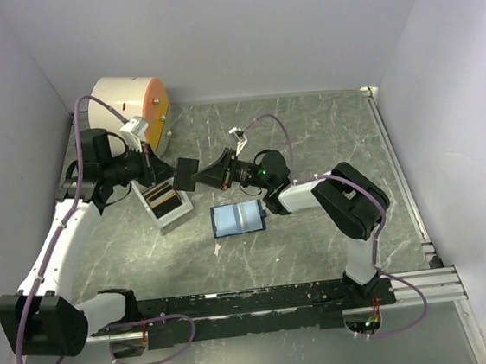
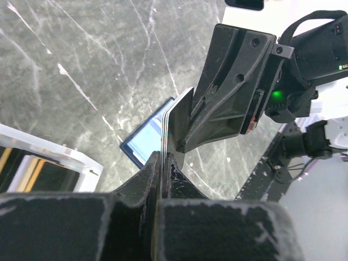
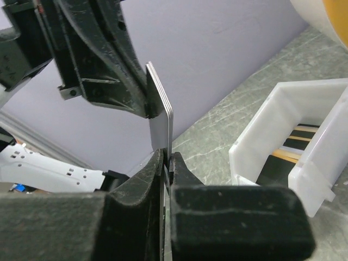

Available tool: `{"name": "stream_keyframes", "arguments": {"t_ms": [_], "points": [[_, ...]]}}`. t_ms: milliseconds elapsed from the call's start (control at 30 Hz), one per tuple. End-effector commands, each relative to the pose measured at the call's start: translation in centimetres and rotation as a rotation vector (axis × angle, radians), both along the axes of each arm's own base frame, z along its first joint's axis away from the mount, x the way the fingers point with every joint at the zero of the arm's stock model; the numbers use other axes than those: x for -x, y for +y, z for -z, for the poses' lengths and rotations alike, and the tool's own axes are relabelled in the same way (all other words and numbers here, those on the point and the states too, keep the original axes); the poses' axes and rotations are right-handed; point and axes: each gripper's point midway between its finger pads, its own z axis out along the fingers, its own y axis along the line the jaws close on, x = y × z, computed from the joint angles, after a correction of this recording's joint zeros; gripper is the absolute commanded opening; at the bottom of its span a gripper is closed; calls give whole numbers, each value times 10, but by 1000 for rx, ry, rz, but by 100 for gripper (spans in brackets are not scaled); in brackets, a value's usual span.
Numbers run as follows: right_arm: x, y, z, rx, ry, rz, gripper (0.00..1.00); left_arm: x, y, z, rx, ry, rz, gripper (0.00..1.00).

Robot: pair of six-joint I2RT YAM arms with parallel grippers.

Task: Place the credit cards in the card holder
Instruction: Pick up the credit card from the storage box.

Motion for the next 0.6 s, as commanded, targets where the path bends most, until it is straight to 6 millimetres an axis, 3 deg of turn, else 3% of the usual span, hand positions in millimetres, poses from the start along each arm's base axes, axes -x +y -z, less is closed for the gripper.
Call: {"name": "stream_keyframes", "arguments": {"t_ms": [0,267,467,567], "points": [[-1,-17,-4,-19,-48,30,0,1,6,-15,60,21,43,7],[8,-18,-5,-28,-79,-16,0,4,12,-20,119,24,77,10],[12,-20,-15,-54,-92,-26,0,14,11,-25,140,-6,121,49],[14,-19,-18,-71,-89,-44,0,20,7,-21,171,3,150,61]]}}
